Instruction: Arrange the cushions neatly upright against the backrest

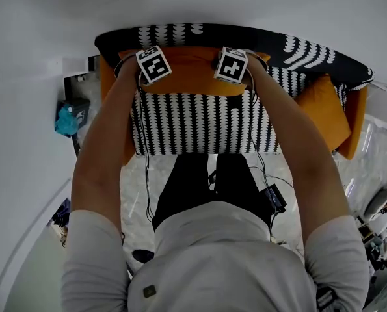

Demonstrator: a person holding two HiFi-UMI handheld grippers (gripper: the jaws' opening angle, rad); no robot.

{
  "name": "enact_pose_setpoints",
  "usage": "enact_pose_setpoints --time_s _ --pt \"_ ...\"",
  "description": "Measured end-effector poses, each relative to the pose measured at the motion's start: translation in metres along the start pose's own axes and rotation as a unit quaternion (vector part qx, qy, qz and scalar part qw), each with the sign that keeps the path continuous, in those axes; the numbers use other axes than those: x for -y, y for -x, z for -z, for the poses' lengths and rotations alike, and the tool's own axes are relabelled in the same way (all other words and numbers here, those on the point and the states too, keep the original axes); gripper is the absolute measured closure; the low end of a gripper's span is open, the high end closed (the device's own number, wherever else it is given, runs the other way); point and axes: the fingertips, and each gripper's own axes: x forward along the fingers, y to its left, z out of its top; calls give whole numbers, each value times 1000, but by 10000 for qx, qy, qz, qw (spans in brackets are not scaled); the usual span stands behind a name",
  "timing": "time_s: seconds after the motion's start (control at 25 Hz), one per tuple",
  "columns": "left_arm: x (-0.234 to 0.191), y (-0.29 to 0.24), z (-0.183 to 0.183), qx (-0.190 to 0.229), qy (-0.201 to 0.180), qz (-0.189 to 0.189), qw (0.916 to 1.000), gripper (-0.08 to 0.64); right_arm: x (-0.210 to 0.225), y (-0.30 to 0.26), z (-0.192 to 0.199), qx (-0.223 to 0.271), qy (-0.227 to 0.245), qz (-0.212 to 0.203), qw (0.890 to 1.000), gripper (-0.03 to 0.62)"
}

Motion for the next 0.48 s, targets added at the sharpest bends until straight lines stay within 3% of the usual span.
enact_pose_setpoints --time_s 0.28,0.48 --pt "-18 -9 -6 -55 -108 -33 9999 525 26 -3 1 6 -33 176 9998 563" --pt "-24 -13 -7 -128 -177 4 9998 512 29 -11 0 4 -31 21 10000 563"
